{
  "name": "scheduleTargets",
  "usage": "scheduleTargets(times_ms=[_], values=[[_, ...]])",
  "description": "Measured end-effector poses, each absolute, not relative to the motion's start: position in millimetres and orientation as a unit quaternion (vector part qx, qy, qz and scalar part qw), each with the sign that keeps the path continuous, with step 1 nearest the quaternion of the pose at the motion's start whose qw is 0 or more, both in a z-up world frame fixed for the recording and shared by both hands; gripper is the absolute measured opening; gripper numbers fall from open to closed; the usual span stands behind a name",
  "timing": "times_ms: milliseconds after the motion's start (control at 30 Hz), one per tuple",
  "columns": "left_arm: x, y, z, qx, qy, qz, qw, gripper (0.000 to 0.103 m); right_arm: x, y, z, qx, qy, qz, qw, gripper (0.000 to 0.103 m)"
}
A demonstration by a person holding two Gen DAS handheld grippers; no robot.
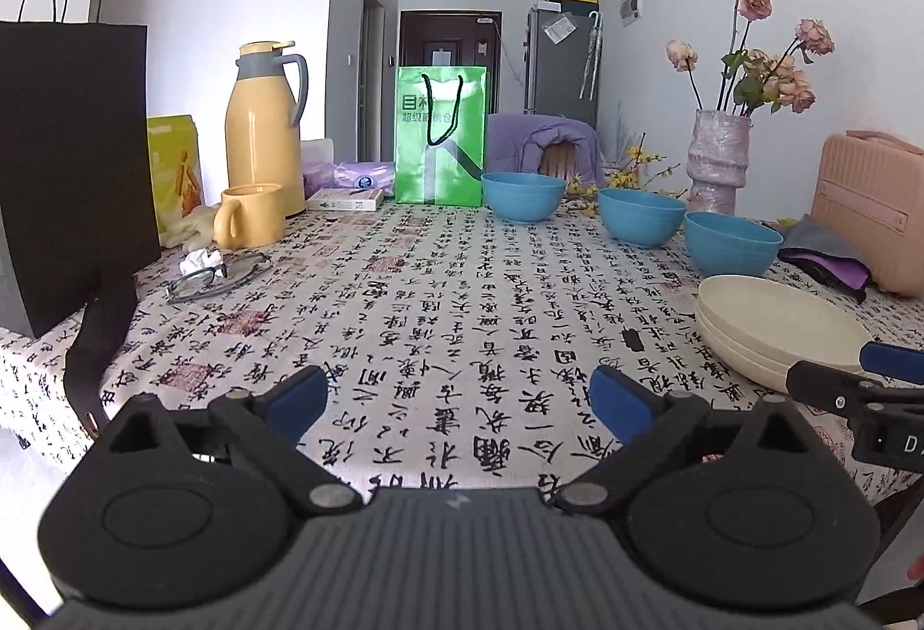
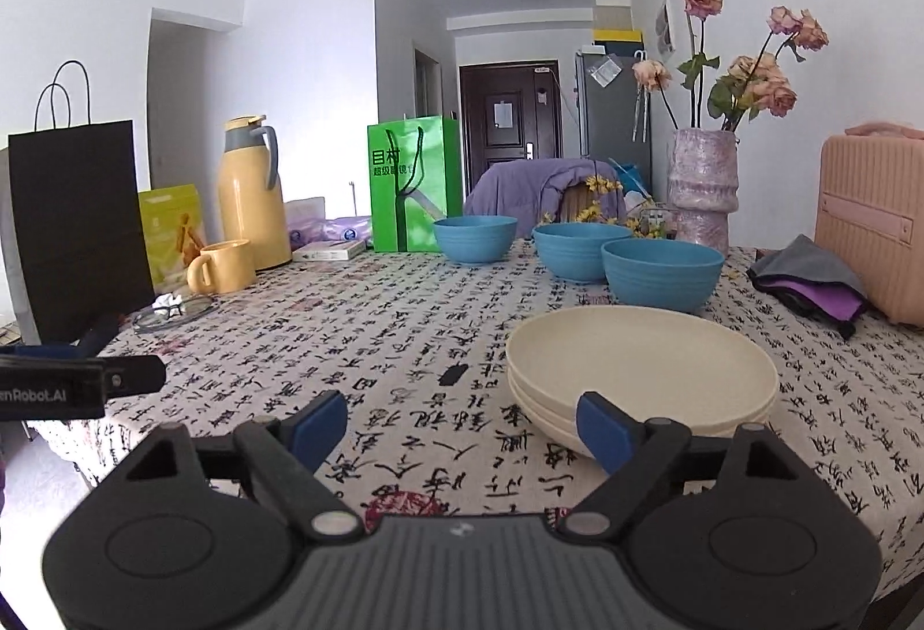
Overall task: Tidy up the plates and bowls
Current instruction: 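Move both tools toward the blue bowls by the flower vase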
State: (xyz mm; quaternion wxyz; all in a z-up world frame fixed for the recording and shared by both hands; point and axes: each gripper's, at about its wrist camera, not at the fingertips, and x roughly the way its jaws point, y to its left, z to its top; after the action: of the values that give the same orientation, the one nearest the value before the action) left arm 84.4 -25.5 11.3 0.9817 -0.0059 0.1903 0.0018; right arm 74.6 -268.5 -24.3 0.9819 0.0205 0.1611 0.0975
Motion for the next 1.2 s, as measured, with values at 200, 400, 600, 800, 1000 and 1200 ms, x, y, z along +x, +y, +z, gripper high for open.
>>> scheduleTargets(times_ms=[200, 400, 600, 800, 1000, 1200], values=[[93, -28, 11, 0.001, 0.195, 0.003, 0.981, 0.100, 82, -271, -28, 0.028, 0.171, 0.090, 0.981, 0.087], [101, -28, 11, 0.001, 0.200, 0.006, 0.980, 0.100, 93, -271, -28, 0.032, 0.173, 0.091, 0.980, 0.087], [113, -28, 11, 0.000, 0.207, 0.007, 0.978, 0.100, 104, -272, -30, 0.038, 0.181, 0.093, 0.978, 0.087], [136, -40, 14, 0.005, 0.213, -0.006, 0.977, 0.100, 122, -282, -26, 0.046, 0.179, 0.080, 0.979, 0.087], [177, -63, 25, -0.003, 0.219, -0.040, 0.975, 0.100, 150, -310, -15, 0.066, 0.179, 0.041, 0.981, 0.087], [240, -91, 34, -0.052, 0.257, -0.094, 0.961, 0.100, 186, -353, 2, 0.079, 0.181, 0.002, 0.980, 0.087]])
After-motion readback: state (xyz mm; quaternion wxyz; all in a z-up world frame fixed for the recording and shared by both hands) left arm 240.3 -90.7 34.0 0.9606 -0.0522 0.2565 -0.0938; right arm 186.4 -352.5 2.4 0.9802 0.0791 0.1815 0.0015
